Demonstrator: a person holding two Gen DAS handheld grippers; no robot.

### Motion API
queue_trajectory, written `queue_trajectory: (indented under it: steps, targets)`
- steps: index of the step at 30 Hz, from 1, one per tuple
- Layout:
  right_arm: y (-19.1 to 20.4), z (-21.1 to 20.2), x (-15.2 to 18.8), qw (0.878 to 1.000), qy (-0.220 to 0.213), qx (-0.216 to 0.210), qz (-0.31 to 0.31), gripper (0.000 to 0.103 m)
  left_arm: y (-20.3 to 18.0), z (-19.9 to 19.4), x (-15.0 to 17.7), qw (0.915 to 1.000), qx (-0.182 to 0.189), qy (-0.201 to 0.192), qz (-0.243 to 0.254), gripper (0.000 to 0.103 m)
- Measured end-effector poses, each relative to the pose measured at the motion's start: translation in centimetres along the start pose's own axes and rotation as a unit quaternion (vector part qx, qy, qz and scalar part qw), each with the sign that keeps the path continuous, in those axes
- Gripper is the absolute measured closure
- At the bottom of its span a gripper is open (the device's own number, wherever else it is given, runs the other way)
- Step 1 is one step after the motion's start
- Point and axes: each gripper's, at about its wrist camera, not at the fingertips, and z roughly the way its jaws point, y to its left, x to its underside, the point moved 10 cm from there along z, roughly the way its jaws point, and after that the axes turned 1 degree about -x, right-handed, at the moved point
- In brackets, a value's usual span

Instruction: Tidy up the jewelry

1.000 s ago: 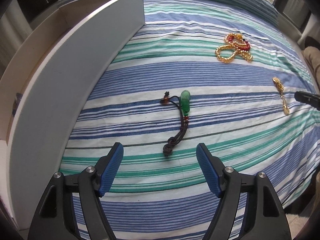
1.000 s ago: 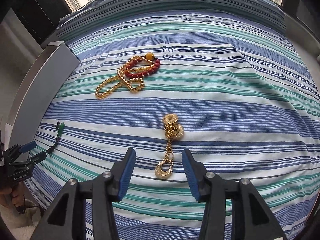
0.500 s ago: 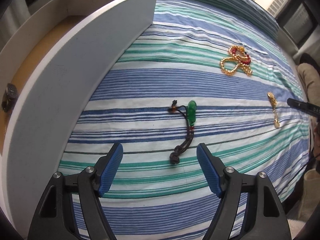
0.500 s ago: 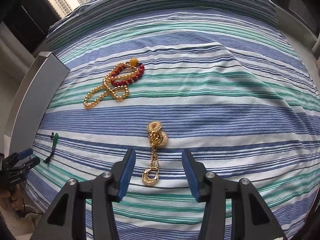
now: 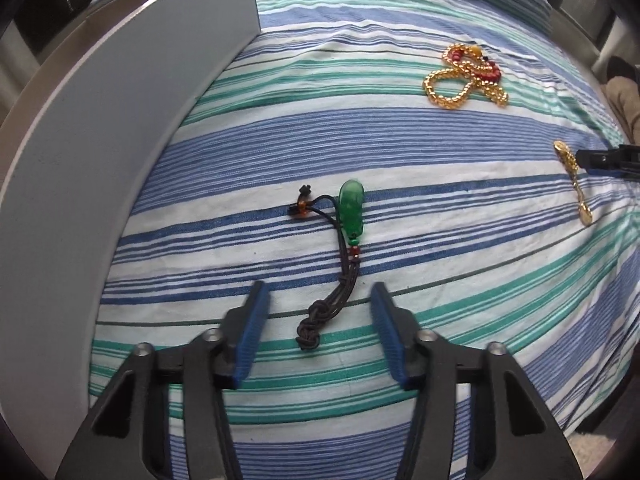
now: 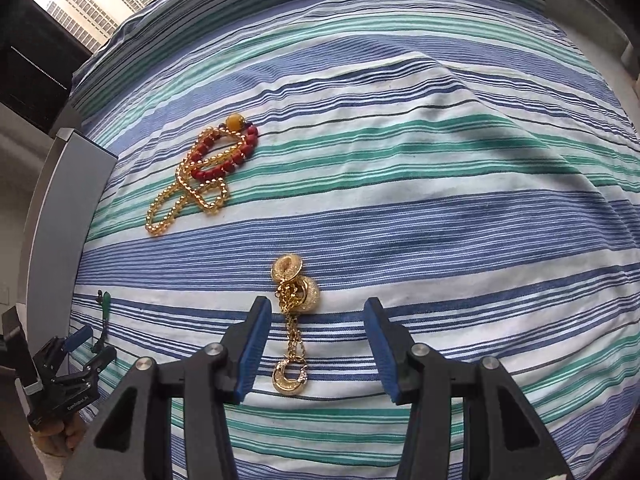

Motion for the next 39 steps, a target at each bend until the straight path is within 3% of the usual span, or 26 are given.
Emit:
queue_trajectory:
  steps: [1, 2, 5, 7, 8, 13, 19, 23, 30, 34, 39]
  targets:
    - [0.4, 0.6, 0.0, 1.0, 0.002, 0.006, -0.006, 0.054, 0.0, -0.1, 0.0, 1.0, 0.005, 0.001, 0.0, 0.094]
    - [0.8, 1.1, 0.0, 1.0, 0.003, 0.011, -0.014, 0.054, -0.1, -0.1, 0.0, 0.9999, 0.011, 0.004, -0.001, 0.098]
    - [1.8, 1.8, -0.4, 0.998, -0.014, 0.039, -0.045, 0.052, -0.2, -0.3, -0.1, 0.9997, 0.023, 0.002, -0.01, 0.1]
    - [2.1, 1.8, -0.4, 0.997, -0.02, 0.054, -0.058, 0.077, -0.3, -1.1, -0.3, 0.9991, 0.037, -0.006, -0.019, 0.101]
    - [2.2, 1.5, -0.4, 0.997, -0.024, 0.053, -0.057, 0.085, -0.2, -1.7, -0.3, 0.9988, 0.042, -0.012, -0.022, 0.101]
    - [3.8, -2.5, -0.4, 0.996, -0.053, 0.025, -0.072, 0.085, 0.6, -6.1, -1.6, 0.995, 0.074, -0.049, -0.045, 0.101]
    - [8.5, -8.8, -0.2, 0.988, -0.097, -0.012, -0.118, 0.085, 3.1, -12.7, -2.7, 0.9879, 0.095, -0.098, -0.073, 0.101]
    - [13.5, -12.0, -0.6, 0.979, -0.124, -0.041, -0.159, 0.085, 8.0, -17.0, -2.7, 0.9831, 0.081, -0.126, -0.105, 0.101]
    - [25.9, -15.1, -1.1, 0.951, -0.148, -0.106, -0.249, 0.085, 19.6, -22.8, -1.7, 0.9708, -0.005, -0.164, -0.175, 0.101]
    - [33.5, -15.3, -1.1, 0.934, -0.149, -0.132, -0.297, 0.085, 24.7, -23.4, -0.6, 0.9643, -0.033, -0.163, -0.206, 0.101]
    - [42.6, -13.2, -1.1, 0.915, -0.128, -0.164, -0.346, 0.085, 29.2, -21.6, -0.4, 0.963, -0.046, -0.138, -0.227, 0.101]
